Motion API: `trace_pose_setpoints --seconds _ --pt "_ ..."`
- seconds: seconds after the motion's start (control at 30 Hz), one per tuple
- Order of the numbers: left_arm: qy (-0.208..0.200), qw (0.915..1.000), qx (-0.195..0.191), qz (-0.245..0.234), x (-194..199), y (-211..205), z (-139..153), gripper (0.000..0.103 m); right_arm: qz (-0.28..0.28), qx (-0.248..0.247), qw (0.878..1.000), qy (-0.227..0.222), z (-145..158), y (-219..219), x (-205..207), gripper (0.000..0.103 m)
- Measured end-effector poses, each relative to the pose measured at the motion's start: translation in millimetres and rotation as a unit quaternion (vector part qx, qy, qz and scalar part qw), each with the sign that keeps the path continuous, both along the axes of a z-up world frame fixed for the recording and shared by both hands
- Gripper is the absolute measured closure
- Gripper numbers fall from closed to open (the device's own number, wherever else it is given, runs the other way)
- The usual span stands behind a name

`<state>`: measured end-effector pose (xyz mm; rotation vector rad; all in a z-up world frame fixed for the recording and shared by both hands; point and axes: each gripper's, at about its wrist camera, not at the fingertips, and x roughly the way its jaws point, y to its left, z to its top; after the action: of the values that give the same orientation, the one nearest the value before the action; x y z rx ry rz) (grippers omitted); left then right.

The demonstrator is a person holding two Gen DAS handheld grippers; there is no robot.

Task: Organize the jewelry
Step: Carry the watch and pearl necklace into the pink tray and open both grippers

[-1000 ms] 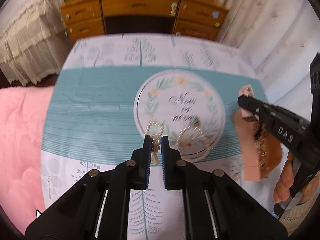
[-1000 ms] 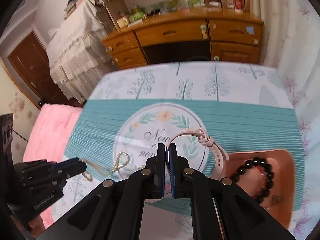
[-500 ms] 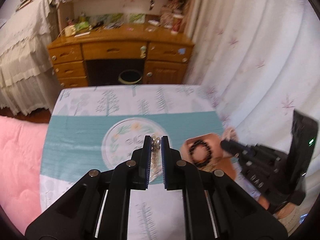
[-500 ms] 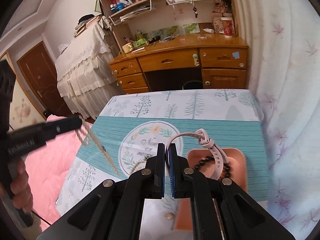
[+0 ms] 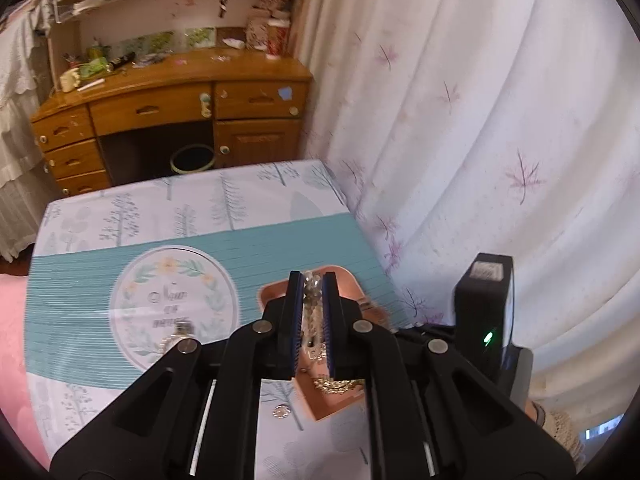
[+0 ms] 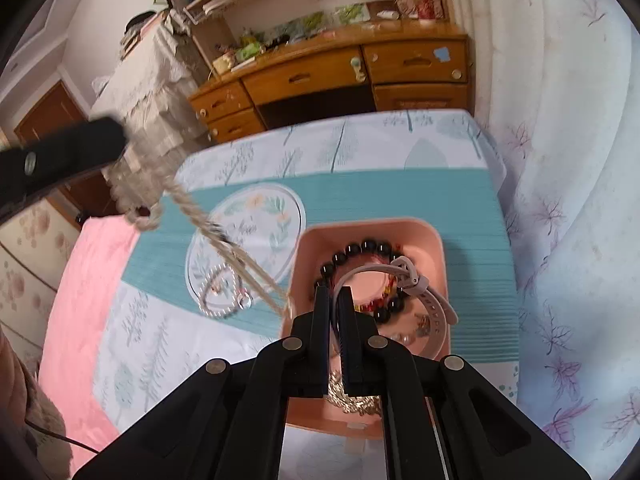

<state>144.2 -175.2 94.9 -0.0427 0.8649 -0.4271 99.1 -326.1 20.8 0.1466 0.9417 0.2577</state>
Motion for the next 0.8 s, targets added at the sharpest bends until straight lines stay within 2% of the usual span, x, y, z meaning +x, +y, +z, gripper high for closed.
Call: trace_pose_setpoints --seconds 0.13,0.33,0.5,0.7,0.77,0.8 --pt "0.024 0.9997 0.007 -0.008 14 -24 -29 0.096 0.003 -0.005 1.000 0.012 -21 3 5 0.099" --pt "0.064 0.9976 0.026 -0.008 41 -41 -78 0.096 0.011 0.003 1.000 0.010 -34 0 15 0.099" --pt "0.095 0.9946 0.040 -0.005 58 -43 -113 0.096 0.015 0.011 1.000 0.007 -38 -1 21 0.099" --pt "0.117 0.9912 0.063 -0.003 63 -35 -136 0.095 0.016 0.014 1.000 0.007 -40 0 34 0.099" --pt "0.123 0.9902 0.066 -0.002 64 -30 -140 0.091 0.016 0.013 1.000 0.008 -40 3 38 0.099" --pt "0.124 0.9901 0.065 -0.003 63 -28 -139 0.083 0.016 0.011 1.000 0.008 -41 4 40 0.099"
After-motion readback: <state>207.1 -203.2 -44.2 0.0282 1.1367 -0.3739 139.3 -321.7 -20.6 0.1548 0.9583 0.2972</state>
